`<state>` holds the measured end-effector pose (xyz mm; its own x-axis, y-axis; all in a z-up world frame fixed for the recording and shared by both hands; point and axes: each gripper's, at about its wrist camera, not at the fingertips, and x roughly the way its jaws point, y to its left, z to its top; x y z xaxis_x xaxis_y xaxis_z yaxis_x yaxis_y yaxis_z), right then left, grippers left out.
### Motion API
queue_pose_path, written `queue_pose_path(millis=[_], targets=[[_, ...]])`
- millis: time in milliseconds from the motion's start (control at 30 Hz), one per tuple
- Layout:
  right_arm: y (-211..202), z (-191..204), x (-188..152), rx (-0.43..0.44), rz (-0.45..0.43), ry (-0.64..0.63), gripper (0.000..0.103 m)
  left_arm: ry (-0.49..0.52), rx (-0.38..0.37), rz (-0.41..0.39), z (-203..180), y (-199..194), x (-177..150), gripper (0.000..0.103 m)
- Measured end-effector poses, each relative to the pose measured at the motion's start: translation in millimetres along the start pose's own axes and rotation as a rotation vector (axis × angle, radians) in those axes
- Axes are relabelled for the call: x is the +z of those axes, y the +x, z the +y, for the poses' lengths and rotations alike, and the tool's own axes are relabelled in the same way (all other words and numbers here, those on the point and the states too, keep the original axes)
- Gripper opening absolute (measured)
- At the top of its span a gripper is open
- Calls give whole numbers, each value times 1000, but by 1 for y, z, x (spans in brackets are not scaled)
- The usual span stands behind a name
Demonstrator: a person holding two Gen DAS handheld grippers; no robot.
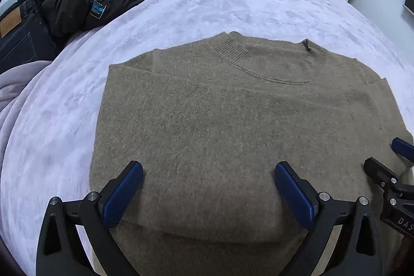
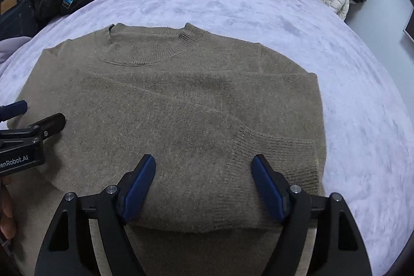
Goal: Fold small clothes
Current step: 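Fold the collar section over the sweater body with the right tool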
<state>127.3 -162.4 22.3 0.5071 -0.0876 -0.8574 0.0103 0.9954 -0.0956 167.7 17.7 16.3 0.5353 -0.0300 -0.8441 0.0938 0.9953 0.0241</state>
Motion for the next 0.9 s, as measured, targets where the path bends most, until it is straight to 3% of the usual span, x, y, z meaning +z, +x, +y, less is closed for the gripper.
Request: queue_pose_path(millis=[133,300,433,500,567,733,900], targets=[[-12,0,-12,19,-19,44,80,16,12,24,-7,3,-17,102],[-22,14,-31,-55,-47,-2,80,-11,-3,20,-4,-9,-35,102],[-36,17,-52,8,-56,36,81,-8,-23,42,-5,-13,-57,102],[-28,24,-67,14,5,4,81,0,-14,60,-6,-16,-70,102],[-36,28,-79,-2,-32,-25,81,8,-20,55,-6,-27,-83,102],[-61,23,-115,43,-27,-38,82,71,-24,43,-8,-55,-128,102],[-89,20,-171,65,-86,-97,83,73,-38,4,0,-85,-175,102]])
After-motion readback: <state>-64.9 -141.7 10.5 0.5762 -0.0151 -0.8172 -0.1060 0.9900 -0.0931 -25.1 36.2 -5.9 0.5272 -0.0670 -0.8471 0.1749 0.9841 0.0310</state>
